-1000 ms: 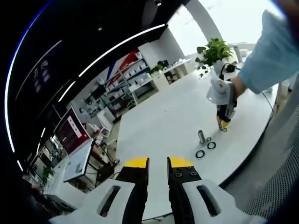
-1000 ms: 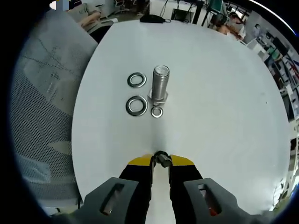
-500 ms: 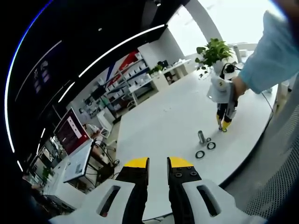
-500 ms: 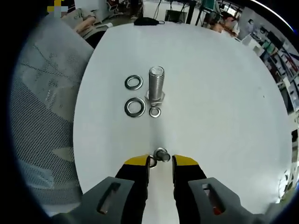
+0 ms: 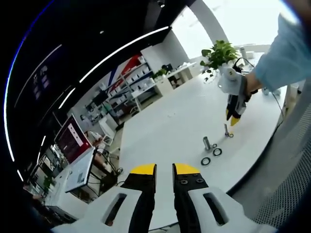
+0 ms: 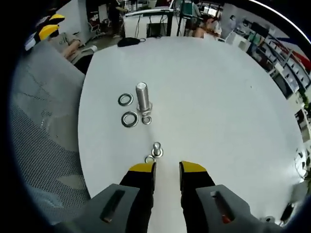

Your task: Place the washer onto the threaded stud by aligning its center hole with the stud, sliding it down to the base, and recovering from edge contact or off-axis alignment until the washer reaches the visible bottom stop.

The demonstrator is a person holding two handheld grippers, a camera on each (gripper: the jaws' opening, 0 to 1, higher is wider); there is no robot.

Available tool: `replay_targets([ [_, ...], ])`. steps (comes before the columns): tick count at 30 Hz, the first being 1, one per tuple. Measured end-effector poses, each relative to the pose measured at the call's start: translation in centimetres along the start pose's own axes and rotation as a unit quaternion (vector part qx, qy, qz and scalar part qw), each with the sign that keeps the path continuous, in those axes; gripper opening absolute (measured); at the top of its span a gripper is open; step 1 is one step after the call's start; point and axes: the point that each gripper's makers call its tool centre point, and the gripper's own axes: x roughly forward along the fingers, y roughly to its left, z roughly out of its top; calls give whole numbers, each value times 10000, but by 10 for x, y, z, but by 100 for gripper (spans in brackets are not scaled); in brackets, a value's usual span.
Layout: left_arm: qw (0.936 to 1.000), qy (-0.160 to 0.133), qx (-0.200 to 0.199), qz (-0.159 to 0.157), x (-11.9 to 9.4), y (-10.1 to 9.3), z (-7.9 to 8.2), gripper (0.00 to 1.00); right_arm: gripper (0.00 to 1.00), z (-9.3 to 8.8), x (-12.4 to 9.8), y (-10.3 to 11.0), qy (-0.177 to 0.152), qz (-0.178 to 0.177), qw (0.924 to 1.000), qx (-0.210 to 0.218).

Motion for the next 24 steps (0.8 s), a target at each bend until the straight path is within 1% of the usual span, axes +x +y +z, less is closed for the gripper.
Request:
replay_targets([
  [5, 10000, 21, 12, -8, 0, -1, -1, 9, 21, -8, -9, -1, -122, -105, 9998, 156],
  [7, 10000, 27, 24, -16, 0, -1, -1, 9, 21, -10, -13, -3, -236, -177, 9992, 286],
  [16, 10000, 61, 67, -26, 1, -3, -1, 9, 21, -15, -18, -4, -564, -430, 9969, 353],
  [21, 9999, 83, 79, -34, 1, -3, -2, 9, 21, -18, -10, 2, -576, -260, 9967, 505],
  [24, 9999, 107, 111, -49, 1, -4, -3, 9, 21, -18, -5, 9, -523, -134, 9974, 487],
])
